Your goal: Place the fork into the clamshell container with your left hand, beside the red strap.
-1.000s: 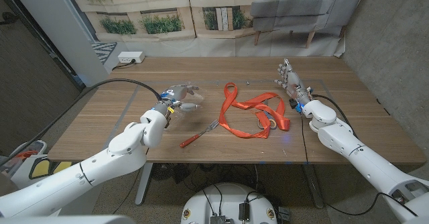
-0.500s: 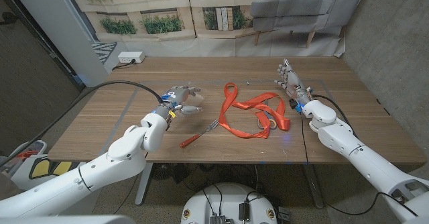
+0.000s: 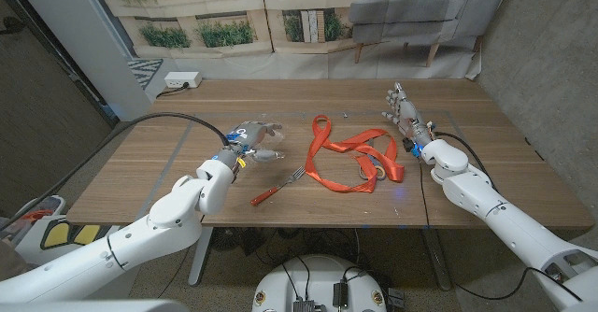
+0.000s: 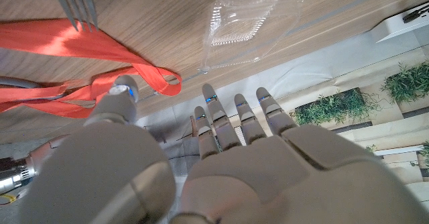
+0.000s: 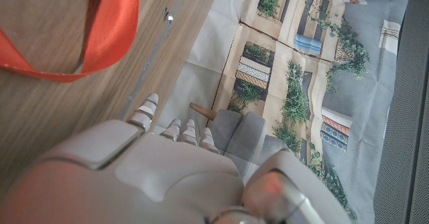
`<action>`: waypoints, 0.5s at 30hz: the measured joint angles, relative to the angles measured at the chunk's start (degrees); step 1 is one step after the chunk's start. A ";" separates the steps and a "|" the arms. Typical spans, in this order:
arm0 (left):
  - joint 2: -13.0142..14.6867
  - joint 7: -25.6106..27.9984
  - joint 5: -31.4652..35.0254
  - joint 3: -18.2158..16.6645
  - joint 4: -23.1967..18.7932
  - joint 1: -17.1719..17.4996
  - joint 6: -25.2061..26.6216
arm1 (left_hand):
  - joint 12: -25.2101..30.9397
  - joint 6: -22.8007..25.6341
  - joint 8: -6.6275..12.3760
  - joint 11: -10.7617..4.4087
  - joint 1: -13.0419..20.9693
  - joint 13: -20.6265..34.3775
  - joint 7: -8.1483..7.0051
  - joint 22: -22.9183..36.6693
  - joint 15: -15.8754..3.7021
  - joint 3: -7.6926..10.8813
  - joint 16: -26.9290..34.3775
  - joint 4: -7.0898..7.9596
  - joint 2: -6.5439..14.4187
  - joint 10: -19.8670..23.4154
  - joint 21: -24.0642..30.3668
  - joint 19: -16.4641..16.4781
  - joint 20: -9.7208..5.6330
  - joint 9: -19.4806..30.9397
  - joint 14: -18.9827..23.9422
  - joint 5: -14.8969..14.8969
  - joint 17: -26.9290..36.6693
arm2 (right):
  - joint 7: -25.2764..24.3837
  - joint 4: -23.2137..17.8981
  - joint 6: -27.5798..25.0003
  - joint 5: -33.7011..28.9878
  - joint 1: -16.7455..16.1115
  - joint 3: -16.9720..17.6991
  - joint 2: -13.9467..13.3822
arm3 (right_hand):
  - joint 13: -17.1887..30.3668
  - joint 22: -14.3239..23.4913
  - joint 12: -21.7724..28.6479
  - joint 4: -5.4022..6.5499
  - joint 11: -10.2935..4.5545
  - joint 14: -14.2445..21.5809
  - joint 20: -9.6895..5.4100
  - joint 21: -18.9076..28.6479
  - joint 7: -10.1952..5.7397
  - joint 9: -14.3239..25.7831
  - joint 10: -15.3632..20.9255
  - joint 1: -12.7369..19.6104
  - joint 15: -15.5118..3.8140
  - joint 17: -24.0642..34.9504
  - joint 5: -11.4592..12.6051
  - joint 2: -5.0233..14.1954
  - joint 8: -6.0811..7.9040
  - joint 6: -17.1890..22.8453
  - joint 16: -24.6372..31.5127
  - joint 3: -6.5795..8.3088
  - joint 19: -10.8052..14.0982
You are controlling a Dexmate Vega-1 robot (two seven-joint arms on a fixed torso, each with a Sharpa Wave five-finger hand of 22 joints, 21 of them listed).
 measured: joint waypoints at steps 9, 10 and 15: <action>-0.64 -0.35 0.95 0.02 0.00 0.90 -0.93 | -2.20 0.00 -0.22 0.22 2.43 0.27 -0.01 0.00 0.00 0.26 0.00 -0.26 1.80 -4.39 0.00 0.00 0.00 0.00 0.00 -0.26 0.00 | -0.26 -0.17 -0.27 -0.02 -0.06 -0.01 0.00 | 0.00 0.00 0.00 0.00 0.00 0.00 0.00 0.00 -0.20 0.00 0.00 0.00 0.00 0.00 0.00 0.00 0.00 0.20 0.00 0.00 0.00; -0.67 -0.35 0.96 -0.09 0.00 1.12 -1.07 | -2.45 0.00 -0.22 0.30 2.53 0.27 -0.01 0.00 0.00 0.26 0.00 -0.26 1.71 -5.00 0.00 0.00 0.00 0.00 0.00 -0.26 0.00 | -0.26 -0.17 -0.27 -0.02 -0.06 -0.02 0.00 | 0.00 0.00 0.00 0.00 0.00 0.00 0.00 0.00 -0.20 0.00 0.00 0.00 0.00 0.00 0.00 0.00 0.00 0.20 0.00 0.00 0.00; -0.83 -0.37 1.05 -0.31 0.00 1.64 -1.32 | -2.61 0.36 -0.22 0.51 2.96 0.27 0.30 0.00 0.30 0.02 0.00 -0.49 1.69 -5.26 0.00 -0.01 0.00 0.20 0.30 -0.26 0.00 | -0.35 -0.36 -0.35 -0.04 -0.17 -0.04 0.00 | 0.00 0.00 0.00 0.00 0.00 0.00 0.00 0.00 -0.20 0.00 0.00 0.00 0.00 0.00 0.00 0.00 0.00 0.20 0.00 0.00 0.00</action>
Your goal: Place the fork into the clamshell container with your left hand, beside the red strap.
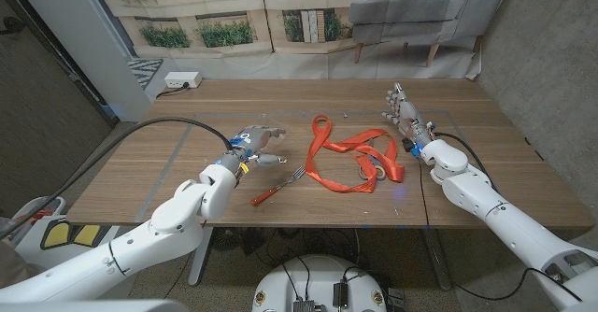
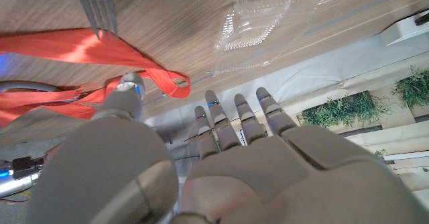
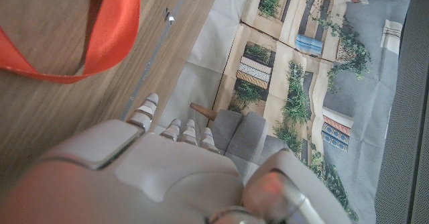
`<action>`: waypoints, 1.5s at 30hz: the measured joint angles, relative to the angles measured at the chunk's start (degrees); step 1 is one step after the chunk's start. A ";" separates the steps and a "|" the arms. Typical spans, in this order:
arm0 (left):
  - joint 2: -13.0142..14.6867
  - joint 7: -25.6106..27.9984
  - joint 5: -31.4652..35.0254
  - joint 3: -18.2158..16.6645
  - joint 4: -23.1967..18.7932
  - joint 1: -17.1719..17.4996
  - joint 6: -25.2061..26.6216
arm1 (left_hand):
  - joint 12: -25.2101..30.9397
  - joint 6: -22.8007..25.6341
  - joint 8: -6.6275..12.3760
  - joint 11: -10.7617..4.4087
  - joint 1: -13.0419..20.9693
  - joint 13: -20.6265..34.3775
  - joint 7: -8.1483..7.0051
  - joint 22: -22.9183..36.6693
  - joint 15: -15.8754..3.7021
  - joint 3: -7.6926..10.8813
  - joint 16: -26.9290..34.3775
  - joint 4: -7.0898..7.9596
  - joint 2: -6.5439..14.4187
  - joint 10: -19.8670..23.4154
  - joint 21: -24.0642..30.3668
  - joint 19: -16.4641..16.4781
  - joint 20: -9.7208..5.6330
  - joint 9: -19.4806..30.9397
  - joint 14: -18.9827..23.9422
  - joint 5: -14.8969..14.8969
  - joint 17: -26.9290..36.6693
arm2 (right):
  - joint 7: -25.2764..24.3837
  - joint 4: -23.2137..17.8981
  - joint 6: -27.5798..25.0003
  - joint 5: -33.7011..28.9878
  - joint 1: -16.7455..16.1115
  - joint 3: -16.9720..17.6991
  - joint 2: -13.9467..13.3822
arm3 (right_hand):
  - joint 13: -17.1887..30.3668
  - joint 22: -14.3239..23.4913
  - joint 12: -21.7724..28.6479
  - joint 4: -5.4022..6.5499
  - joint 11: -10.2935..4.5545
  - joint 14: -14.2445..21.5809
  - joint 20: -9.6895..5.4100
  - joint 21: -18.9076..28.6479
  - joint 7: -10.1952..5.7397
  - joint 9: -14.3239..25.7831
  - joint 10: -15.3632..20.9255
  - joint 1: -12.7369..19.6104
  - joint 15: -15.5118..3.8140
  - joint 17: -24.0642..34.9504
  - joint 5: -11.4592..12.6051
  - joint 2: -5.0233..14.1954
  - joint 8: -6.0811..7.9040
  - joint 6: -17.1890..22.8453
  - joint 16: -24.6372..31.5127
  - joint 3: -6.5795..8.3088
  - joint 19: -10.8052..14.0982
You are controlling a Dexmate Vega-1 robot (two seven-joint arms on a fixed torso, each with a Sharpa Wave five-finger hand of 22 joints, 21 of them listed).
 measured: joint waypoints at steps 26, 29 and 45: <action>0.03 -1.22 0.76 -1.07 -1.70 2.50 0.36 | 2.84 3.45 0.35 -1.83 0.39 1.33 0.41 0.00 -0.16 -1.45 0.00 0.64 0.39 8.25 -0.36 -0.22 0.22 0.08 1.27 -0.22 0.00 | -0.49 -0.64 -0.13 -0.04 -0.63 0.16 -0.14 | 0.00 0.00 0.00 0.00 0.00 0.21 0.00 0.00 0.00 0.00 0.00 -0.23 0.21 0.00 0.00 0.23 0.00 0.00 0.00 0.00 0.00; -0.16 -1.29 0.79 -1.09 -1.73 2.68 0.37 | 3.33 3.68 0.35 -1.73 0.39 1.51 0.17 0.00 -0.06 -1.45 0.00 0.65 0.39 8.34 -0.36 -0.22 0.22 0.08 1.37 -0.22 0.00 | -0.53 -0.64 -0.25 0.07 -0.63 0.16 -0.14 | 0.00 0.00 0.00 0.00 0.00 0.21 0.00 0.00 0.00 0.00 0.00 -0.23 0.21 0.00 0.00 0.23 0.00 0.00 0.00 0.00 0.00; 0.36 -1.35 0.71 -1.68 -1.82 3.48 -0.37 | 4.33 4.25 0.35 -1.94 0.38 2.37 0.39 0.00 -0.31 -1.91 0.00 0.64 0.39 11.41 -0.36 -0.21 0.21 0.08 2.35 -0.21 -0.01 | -0.48 -0.44 -0.54 0.10 -0.39 0.01 -0.03 | 0.00 0.00 0.00 0.00 0.00 0.20 0.00 0.00 0.01 0.00 0.00 -0.22 0.21 0.00 0.00 0.23 0.00 0.00 0.00 0.00 0.00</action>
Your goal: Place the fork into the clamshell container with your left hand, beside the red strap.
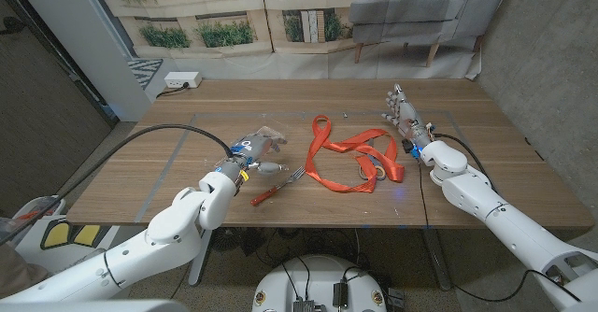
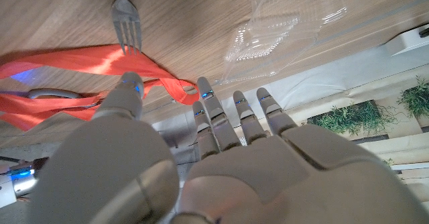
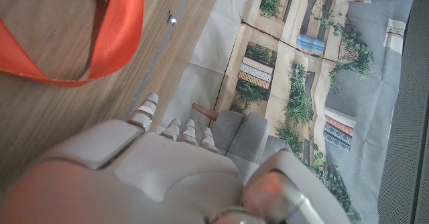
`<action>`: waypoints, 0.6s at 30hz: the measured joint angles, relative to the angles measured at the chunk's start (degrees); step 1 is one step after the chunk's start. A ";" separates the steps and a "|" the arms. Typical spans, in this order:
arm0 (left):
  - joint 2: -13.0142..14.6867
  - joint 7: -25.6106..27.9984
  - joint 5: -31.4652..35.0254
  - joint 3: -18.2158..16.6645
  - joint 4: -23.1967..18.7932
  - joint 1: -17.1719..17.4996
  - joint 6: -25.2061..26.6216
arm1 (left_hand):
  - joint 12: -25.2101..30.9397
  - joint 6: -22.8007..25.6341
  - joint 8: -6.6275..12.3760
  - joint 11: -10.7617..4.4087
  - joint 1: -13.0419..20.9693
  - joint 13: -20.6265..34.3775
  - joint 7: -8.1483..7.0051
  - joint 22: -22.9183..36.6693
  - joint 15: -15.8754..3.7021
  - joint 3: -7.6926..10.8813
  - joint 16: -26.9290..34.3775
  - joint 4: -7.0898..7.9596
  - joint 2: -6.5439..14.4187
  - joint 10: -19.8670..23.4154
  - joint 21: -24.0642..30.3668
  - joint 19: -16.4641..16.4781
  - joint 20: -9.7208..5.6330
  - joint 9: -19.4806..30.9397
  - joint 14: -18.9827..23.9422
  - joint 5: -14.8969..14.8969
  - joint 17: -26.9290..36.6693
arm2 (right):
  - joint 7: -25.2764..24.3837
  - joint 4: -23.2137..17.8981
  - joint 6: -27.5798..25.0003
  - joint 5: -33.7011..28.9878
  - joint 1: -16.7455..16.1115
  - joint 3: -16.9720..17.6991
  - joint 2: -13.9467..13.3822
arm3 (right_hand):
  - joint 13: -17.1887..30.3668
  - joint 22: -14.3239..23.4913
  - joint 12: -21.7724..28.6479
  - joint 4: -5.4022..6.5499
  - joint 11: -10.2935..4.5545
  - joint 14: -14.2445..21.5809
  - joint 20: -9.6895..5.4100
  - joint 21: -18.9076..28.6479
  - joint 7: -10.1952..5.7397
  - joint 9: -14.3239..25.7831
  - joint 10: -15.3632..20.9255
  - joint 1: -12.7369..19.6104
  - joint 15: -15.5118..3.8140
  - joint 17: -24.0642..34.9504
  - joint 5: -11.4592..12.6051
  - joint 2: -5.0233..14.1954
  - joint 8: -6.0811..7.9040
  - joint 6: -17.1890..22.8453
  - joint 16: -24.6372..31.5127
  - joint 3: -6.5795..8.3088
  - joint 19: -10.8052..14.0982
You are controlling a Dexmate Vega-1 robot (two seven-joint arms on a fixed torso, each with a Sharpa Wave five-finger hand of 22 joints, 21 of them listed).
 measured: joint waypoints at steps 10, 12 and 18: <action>2.04 -0.94 -0.95 -1.20 -0.22 0.58 -1.33 | -0.34 -1.26 -0.56 0.30 -0.19 0.27 0.01 0.00 0.21 -0.72 -0.45 -0.23 -0.19 -0.76 0.00 -0.43 0.43 0.00 -0.21 0.01 0.00 | -0.01 0.00 -0.13 0.13 0.01 -0.02 0.06 | 0.00 0.00 0.00 0.00 0.00 0.31 -0.02 0.00 0.00 0.00 0.00 0.22 -0.32 0.00 0.00 0.22 0.00 0.00 0.00 0.00 0.03; 2.44 -1.13 -1.08 -1.45 -0.28 0.73 -1.53 | -0.34 -1.26 -0.56 0.30 -0.27 0.44 0.01 0.00 0.21 -0.72 -0.45 -0.23 -0.27 -0.76 0.00 -0.43 0.43 -0.01 -0.21 0.02 0.00 | -0.01 0.00 -0.13 0.13 0.01 -0.02 0.07 | 0.00 0.00 0.00 0.00 0.00 0.31 -0.32 0.00 0.00 0.00 0.00 0.21 -0.32 0.00 0.00 0.23 0.00 0.00 0.00 0.00 0.32; 3.09 -1.38 -1.08 -1.70 -0.47 0.98 -1.67 | -0.34 -1.25 -0.56 0.30 -0.33 0.54 0.01 0.00 0.00 -0.72 -0.45 -0.23 -0.33 -0.76 0.00 -0.43 0.43 -0.01 -0.42 0.02 0.00 | -0.02 0.00 -0.30 0.20 0.01 -0.07 0.12 | 0.00 0.00 0.00 0.00 0.00 0.31 -0.31 0.00 0.00 0.00 0.00 -0.10 -0.32 0.13 0.00 0.54 0.00 0.00 0.00 0.00 0.31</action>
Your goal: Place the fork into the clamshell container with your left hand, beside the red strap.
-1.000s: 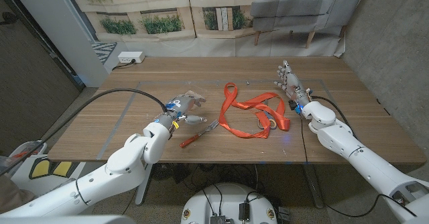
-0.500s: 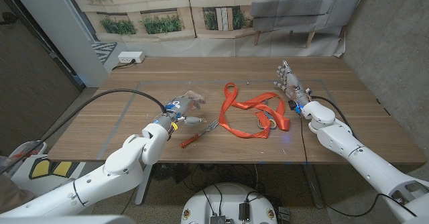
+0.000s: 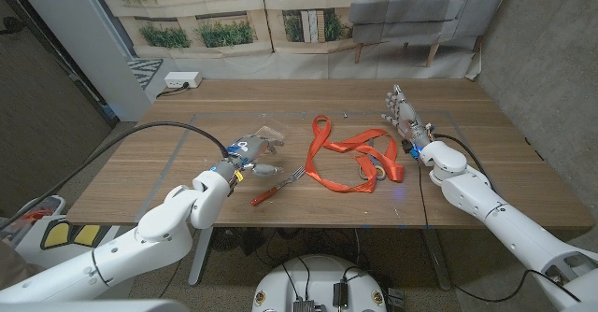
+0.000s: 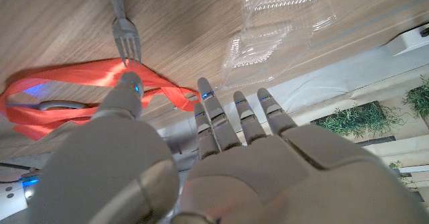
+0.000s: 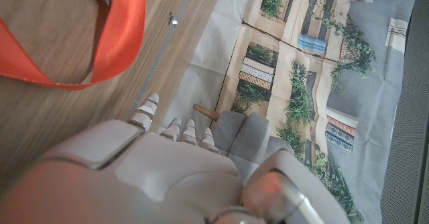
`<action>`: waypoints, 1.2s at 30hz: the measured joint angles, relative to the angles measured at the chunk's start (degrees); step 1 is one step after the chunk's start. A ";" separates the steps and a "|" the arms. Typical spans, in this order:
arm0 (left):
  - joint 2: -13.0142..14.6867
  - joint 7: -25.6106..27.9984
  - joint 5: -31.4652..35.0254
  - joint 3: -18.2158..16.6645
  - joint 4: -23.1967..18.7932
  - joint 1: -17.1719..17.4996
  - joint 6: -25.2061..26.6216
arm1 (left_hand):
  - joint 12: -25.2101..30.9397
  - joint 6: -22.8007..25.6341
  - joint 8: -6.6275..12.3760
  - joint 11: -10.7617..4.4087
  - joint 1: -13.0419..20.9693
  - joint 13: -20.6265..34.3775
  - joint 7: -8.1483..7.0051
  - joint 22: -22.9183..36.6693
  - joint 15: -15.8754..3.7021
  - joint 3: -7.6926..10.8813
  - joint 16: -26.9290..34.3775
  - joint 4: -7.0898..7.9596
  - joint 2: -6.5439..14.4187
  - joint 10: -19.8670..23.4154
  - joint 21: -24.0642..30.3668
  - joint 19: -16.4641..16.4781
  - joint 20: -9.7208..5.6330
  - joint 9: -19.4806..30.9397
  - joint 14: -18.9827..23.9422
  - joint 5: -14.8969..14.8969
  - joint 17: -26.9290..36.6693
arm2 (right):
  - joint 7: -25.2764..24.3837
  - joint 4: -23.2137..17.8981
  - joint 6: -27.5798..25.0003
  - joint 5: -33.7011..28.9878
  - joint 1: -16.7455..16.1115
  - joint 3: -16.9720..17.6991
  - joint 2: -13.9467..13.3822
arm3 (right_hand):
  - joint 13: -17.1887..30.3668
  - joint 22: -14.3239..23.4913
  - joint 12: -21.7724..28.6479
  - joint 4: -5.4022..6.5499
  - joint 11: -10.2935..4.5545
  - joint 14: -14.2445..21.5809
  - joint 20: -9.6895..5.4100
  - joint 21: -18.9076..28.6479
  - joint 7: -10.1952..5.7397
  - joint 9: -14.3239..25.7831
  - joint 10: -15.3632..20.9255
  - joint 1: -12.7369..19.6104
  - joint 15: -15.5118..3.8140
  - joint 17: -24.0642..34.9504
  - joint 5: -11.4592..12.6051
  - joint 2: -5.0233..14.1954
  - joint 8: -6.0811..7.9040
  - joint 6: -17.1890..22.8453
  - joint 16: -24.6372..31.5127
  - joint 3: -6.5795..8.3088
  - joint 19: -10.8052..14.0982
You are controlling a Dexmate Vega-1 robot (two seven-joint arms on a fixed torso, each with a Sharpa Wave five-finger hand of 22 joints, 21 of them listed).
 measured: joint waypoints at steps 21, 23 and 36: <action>1.26 -2.40 3.88 0.30 -1.74 1.36 1.05 | 0.00 -0.61 -0.45 0.00 -0.16 0.52 -0.01 0.00 0.00 -0.47 0.00 0.00 -0.16 0.00 0.00 0.03 1.05 0.00 0.00 0.00 0.00 | 0.01 0.10 -0.18 0.05 -0.25 -0.23 0.17 | 0.00 0.00 0.00 0.11 0.00 0.00 0.01 0.00 0.00 0.00 0.00 0.01 0.00 -0.01 0.00 -0.01 0.00 0.00 0.00 -0.10 -0.01; 1.45 -2.78 4.34 0.30 -1.87 1.56 1.18 | 0.00 -0.61 -0.45 0.00 -0.16 0.52 -0.01 0.00 0.00 -0.47 0.00 0.00 -0.16 0.01 0.00 0.11 1.13 -0.01 0.00 0.00 0.00 | -0.03 -0.11 -0.18 0.06 -0.36 -0.23 0.14 | 0.00 0.00 0.00 0.25 0.00 0.00 0.01 0.00 0.00 0.00 0.00 0.01 0.01 -0.01 0.00 -0.02 0.00 0.00 0.00 -0.24 -0.01; 2.12 -3.64 5.83 -0.22 -2.35 2.69 1.65 | 0.00 -1.22 -0.44 -0.19 0.47 0.79 0.01 0.14 0.15 -0.47 0.00 0.00 0.20 0.86 0.00 0.12 1.13 -0.01 0.79 0.00 0.00 | -0.31 -0.62 -0.25 0.06 -0.55 -0.06 -0.22 | 0.00 0.00 0.00 0.24 0.00 0.00 0.01 0.00 0.00 0.00 0.00 0.02 0.00 -0.02 0.00 -0.02 0.00 0.00 0.00 -0.24 -0.01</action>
